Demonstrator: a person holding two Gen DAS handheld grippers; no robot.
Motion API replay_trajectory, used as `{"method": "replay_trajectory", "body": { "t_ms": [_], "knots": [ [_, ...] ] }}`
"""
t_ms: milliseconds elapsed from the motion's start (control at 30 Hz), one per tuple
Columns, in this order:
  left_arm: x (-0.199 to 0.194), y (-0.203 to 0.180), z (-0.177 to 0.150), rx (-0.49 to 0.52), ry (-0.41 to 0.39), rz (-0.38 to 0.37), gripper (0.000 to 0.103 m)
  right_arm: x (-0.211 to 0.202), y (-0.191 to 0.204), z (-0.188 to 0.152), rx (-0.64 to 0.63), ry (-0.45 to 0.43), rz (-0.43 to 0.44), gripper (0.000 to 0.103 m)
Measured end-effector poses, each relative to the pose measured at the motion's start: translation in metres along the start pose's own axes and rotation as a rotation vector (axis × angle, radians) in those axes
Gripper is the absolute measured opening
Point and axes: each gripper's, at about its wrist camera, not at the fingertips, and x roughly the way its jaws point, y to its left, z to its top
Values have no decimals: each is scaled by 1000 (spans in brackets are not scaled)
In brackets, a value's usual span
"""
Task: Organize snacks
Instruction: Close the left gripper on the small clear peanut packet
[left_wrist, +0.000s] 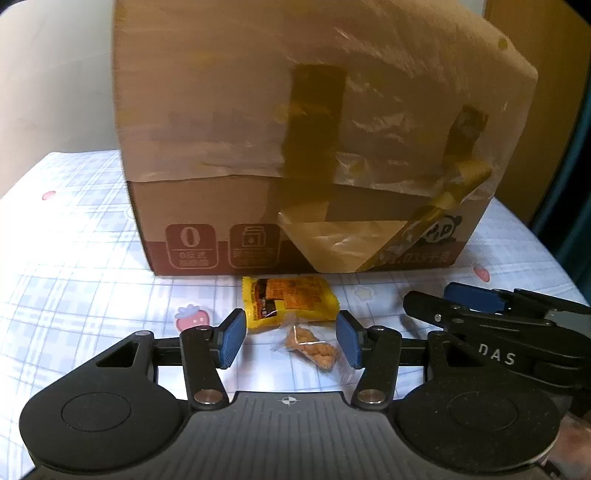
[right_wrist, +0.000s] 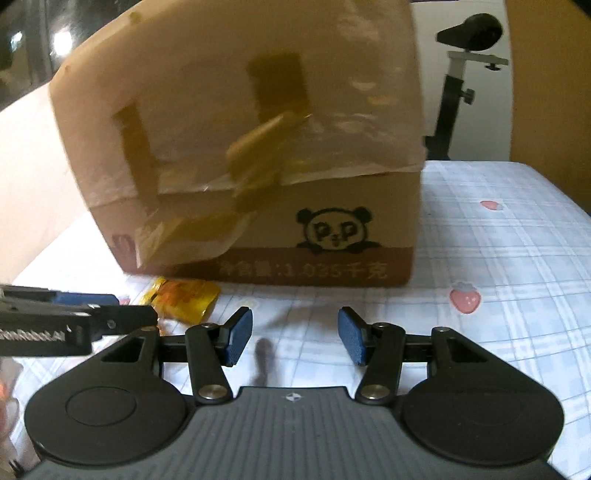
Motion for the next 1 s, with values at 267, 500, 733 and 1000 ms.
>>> {"method": "replay_trajectory", "body": {
  "t_ms": [267,500,733,1000],
  "knots": [
    [3,0,-10,16,30,31,57,-1,-1,-1,9,-13,23,55],
    [-3,9,-13,6,41,31,57,-1,0,-2,17,-21,30,55],
    [-10,13,-16,-23,56,29,57,-2,0,-2,29,-22,35,55],
    [-16,9,-19,24,32,-19,20,-1,0,-2,25,-18,40,55]
  ]
}}
